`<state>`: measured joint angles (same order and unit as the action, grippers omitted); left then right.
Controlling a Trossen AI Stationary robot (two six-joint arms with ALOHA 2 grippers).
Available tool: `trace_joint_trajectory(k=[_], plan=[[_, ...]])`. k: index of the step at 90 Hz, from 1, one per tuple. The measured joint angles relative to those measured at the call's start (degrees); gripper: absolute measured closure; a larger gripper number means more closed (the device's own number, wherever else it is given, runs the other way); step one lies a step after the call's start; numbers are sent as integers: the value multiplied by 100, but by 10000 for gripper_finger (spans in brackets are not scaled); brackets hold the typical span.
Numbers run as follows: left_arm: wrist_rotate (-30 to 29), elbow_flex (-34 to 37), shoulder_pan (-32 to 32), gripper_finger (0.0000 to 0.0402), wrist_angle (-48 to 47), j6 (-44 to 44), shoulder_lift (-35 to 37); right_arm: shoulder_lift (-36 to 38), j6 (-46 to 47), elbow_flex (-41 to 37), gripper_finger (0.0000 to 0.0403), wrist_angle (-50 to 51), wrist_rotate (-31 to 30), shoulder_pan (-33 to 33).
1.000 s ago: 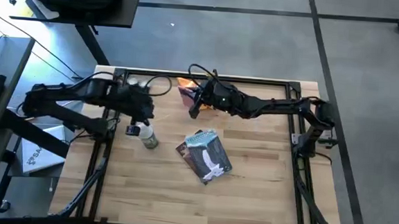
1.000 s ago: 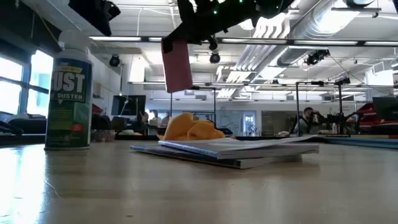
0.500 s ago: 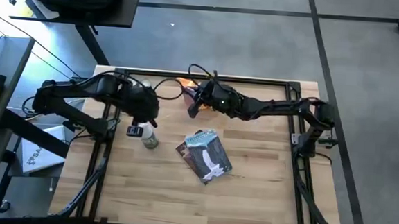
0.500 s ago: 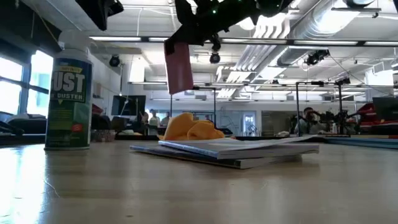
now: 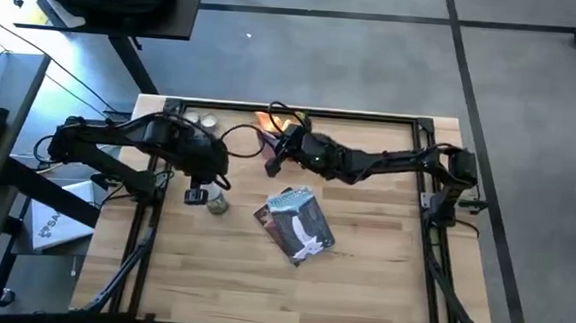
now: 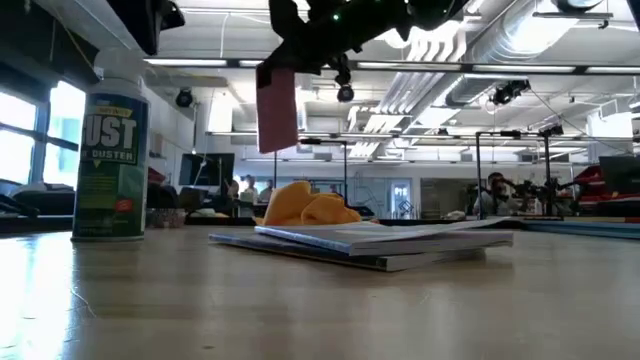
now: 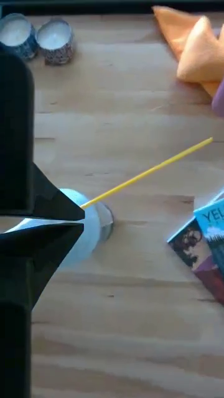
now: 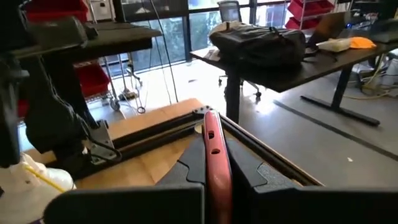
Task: Apply microfiber cloth
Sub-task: Spray the cellphone using the spray bottle
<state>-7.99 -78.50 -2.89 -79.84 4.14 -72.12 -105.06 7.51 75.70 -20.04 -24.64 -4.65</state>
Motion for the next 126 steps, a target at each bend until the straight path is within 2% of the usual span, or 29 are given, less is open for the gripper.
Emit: trace_joint_trajectory(k=[35,54,75,126], plan=[[-155,2,-172,401,-9,33,1,-2,305,0,402,49,-50,21],[-156,2,-173,401,-13,29,1,-2,450,0,402,5,-748,249],[-352,2,-173,401,-15,-21,0,-4,398,0,402,-144,-948,452],[-294,2,-201,401,-126,112,0,-4,406,-1,402,-120,-942,438]])
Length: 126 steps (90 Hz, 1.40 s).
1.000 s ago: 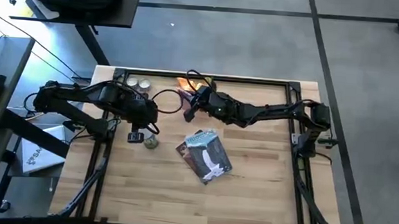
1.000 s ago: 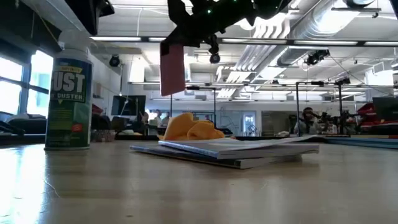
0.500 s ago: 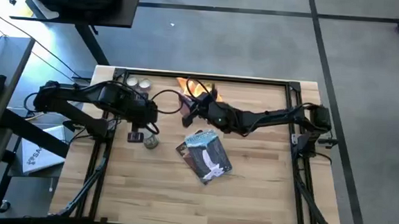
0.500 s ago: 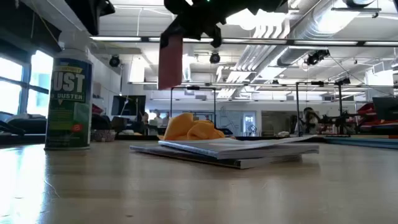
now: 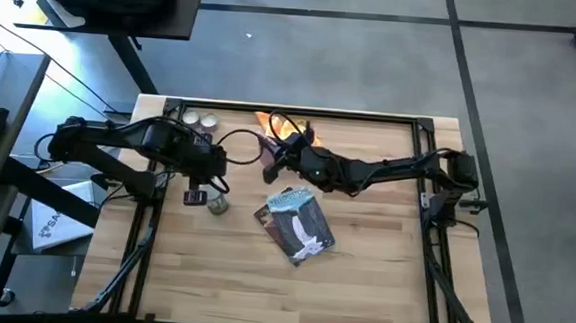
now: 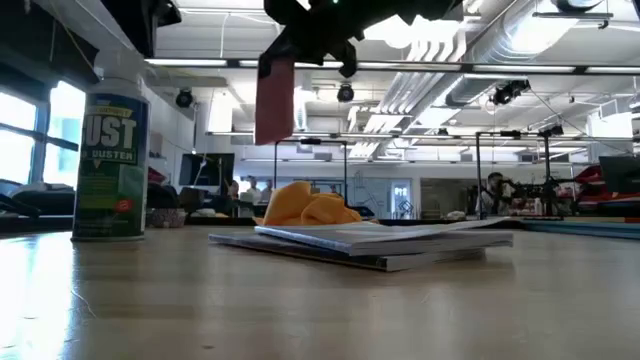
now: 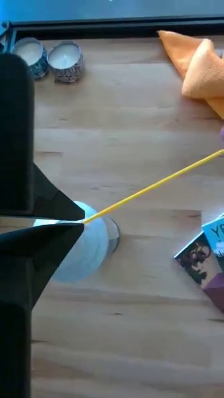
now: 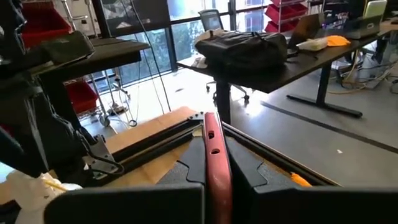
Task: Apply microfiber cloth
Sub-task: Spray the cellphone using the spray bottle
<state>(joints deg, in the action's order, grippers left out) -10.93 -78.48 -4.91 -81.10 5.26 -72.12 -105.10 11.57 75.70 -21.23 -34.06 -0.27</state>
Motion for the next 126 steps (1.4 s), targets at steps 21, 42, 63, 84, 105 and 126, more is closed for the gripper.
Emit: trace_joint_trajectory(k=[21,42,63,84,105,126], plan=[[25,61,-2,401,84,-84,2,0,9,-1,402,-2,2,0],[-15,346,-2,401,240,-98,22,0,-2,1,402,19,15,0],[-8,361,-2,401,252,-96,33,0,25,1,402,-67,15,0],[7,363,-2,401,245,-96,28,-94,383,1,402,-11,15,48],[13,369,-2,402,228,-96,24,-480,809,-2,402,163,68,246],[14,372,-2,402,217,-96,22,-717,791,-1,402,-48,-222,294]])
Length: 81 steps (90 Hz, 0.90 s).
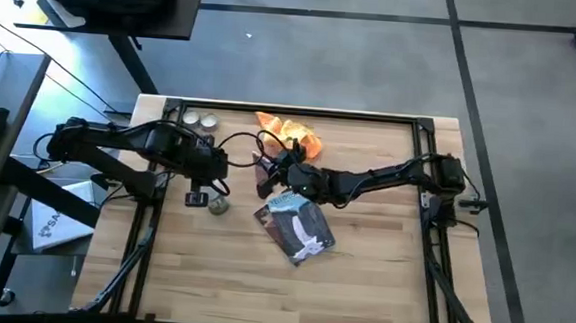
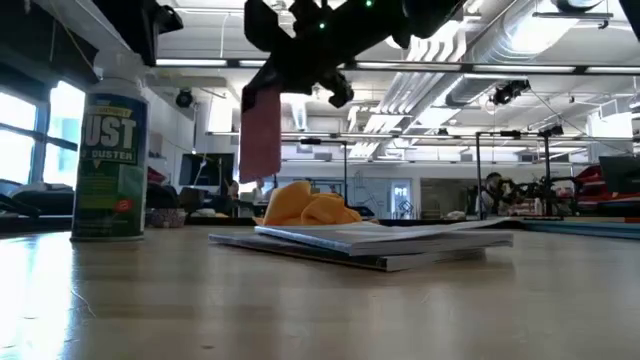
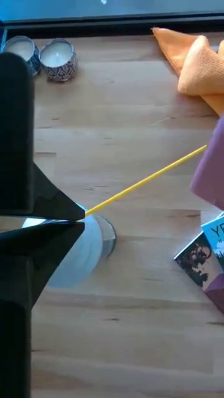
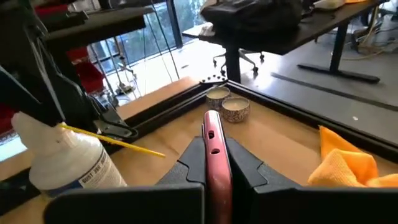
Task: Apply microfiber cloth
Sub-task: Spray the cellphone using the spray bottle
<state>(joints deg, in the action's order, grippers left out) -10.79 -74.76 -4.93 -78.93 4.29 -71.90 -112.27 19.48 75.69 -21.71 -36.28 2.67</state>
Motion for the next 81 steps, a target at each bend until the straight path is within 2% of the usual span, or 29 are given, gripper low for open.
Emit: trace_joint_trajectory(k=[27,43,58,81], plan=[[13,4,0,402,-1,-2,0,-337,-51,-1,402,-904,-42,-273],[15,4,0,402,4,-35,-4,-327,-706,33,402,-1883,-65,-316],[22,-121,0,402,-120,-54,-17,-258,-1370,396,402,-1771,-60,-272],[2,-551,-2,402,-260,-142,-15,143,-2103,951,402,-623,-56,75]])
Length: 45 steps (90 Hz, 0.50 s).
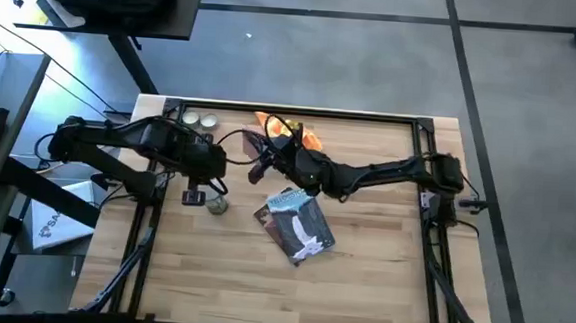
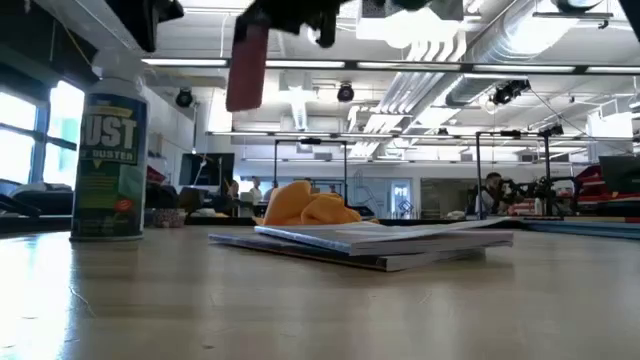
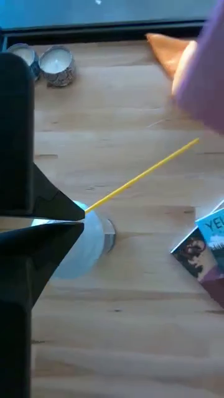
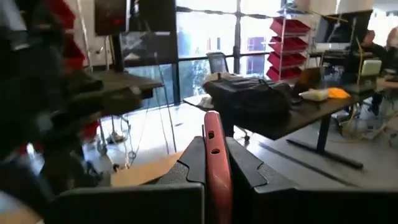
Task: Apply microfiber cloth
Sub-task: Spray the cellphone using the spray bottle
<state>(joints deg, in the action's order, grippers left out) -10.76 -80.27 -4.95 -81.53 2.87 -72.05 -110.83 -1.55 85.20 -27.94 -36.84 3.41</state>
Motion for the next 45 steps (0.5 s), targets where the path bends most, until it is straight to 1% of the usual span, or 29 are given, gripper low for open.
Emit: trace_joint_trajectory(k=[14,24,30,45], plan=[[6,-126,-4,402,3,-15,17,111,-153,-6,402,724,-129,230],[18,-241,-50,402,67,-11,123,194,-448,-6,402,1207,-509,400],[13,-289,-101,402,299,6,266,199,-901,-8,402,1330,-783,520],[-26,-174,-192,401,1514,225,895,208,-2583,-8,402,1324,-1013,919]])
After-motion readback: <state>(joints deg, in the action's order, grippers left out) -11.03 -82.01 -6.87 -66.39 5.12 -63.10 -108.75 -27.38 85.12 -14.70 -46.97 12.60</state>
